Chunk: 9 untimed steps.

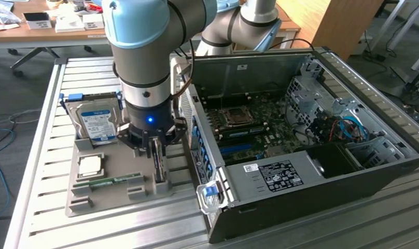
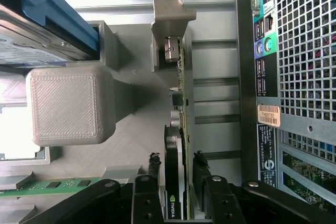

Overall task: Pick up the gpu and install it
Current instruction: 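Pick up the gpu and move the gpu toward the slot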

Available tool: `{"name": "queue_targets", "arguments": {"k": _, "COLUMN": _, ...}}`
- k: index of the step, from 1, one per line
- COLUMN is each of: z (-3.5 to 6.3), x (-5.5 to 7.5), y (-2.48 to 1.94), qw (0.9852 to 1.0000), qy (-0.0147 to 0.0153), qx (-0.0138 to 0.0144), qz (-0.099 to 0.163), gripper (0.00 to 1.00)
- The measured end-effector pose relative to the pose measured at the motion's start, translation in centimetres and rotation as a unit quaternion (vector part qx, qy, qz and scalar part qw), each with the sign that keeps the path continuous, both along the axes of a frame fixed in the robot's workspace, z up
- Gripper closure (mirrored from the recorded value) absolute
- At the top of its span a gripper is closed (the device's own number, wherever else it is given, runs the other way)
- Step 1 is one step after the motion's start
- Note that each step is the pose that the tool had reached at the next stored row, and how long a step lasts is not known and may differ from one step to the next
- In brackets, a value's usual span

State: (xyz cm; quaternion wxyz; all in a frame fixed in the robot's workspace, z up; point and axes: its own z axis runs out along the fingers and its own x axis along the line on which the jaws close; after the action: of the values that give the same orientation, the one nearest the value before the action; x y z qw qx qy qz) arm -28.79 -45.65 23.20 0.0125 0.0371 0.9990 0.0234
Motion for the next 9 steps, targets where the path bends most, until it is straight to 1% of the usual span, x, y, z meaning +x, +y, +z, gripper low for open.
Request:
{"name": "queue_targets", "arguments": {"k": 1, "z": 0.00, "x": 0.00, "y": 0.00, "qw": 1.0000, "qy": 0.0000, "qx": 0.0000, "qz": 0.000, "gripper": 0.60}}
{"name": "queue_targets", "arguments": {"k": 2, "z": 0.00, "x": 0.00, "y": 0.00, "qw": 1.0000, "qy": 0.0000, "qx": 0.0000, "qz": 0.000, "gripper": 0.67}}
{"name": "queue_targets", "arguments": {"k": 6, "z": 0.00, "x": 0.00, "y": 0.00, "qw": 1.0000, "qy": 0.0000, "qx": 0.0000, "qz": 0.000, "gripper": 0.67}}
{"name": "queue_targets", "arguments": {"k": 7, "z": 0.00, "x": 0.00, "y": 0.00, "qw": 1.0000, "qy": 0.0001, "qx": 0.0000, "qz": 0.000, "gripper": 0.68}}
{"name": "queue_targets", "arguments": {"k": 8, "z": 0.00, "x": 0.00, "y": 0.00, "qw": 1.0000, "qy": 0.0001, "qx": 0.0000, "qz": 0.000, "gripper": 0.73}}
{"name": "queue_targets", "arguments": {"k": 9, "z": 0.00, "x": 0.00, "y": 0.00, "qw": 1.0000, "qy": 0.0001, "qx": 0.0000, "qz": 0.000, "gripper": 0.73}}
